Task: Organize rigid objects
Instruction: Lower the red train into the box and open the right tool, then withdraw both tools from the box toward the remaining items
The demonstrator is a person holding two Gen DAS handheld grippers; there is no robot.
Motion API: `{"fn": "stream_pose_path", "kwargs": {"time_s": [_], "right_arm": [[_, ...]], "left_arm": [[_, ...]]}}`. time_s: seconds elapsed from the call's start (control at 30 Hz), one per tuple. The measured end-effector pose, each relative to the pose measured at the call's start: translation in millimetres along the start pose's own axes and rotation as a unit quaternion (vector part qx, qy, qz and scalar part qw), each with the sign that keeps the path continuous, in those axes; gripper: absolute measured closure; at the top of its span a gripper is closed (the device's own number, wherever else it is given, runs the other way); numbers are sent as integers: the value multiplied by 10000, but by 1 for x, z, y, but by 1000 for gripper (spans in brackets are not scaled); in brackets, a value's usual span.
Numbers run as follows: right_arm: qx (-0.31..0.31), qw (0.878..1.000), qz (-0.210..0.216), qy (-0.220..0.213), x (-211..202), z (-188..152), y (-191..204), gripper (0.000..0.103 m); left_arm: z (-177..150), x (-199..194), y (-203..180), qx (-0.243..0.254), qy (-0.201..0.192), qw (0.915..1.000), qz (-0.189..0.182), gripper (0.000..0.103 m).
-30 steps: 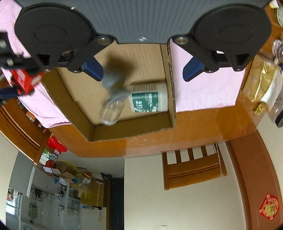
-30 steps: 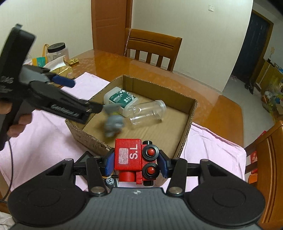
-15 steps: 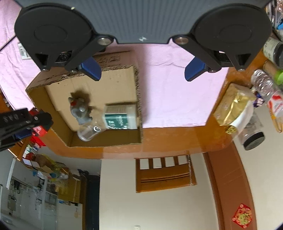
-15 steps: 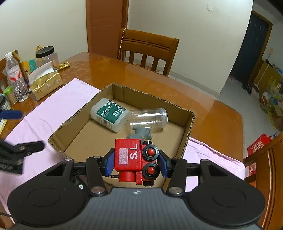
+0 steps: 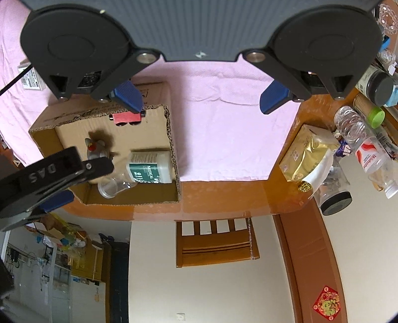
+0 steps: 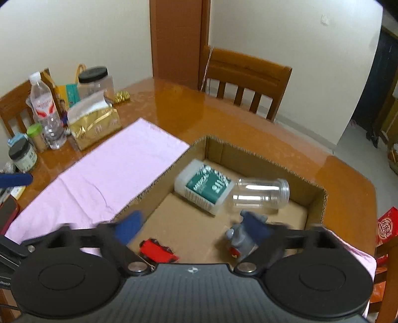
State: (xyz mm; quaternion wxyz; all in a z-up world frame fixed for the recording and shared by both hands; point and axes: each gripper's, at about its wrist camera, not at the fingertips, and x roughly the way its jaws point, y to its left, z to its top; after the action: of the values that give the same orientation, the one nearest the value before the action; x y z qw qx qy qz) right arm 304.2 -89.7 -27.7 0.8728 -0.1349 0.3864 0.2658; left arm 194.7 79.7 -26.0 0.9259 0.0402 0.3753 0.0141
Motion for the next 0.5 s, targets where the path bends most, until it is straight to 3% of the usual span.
{"fn": "stream_pose_path", "kwargs": {"time_s": [0.3,0.5], "right_arm": [[272,9988,-404,82,-22,-23,-5,0],[623,9956,-690,126,-38,-58,-5,0]], "left_arm": [[-2,-2,-7,145,-19,9998,-157,3],[-8,-4,-13,254,2,9992,-299,3]]}}
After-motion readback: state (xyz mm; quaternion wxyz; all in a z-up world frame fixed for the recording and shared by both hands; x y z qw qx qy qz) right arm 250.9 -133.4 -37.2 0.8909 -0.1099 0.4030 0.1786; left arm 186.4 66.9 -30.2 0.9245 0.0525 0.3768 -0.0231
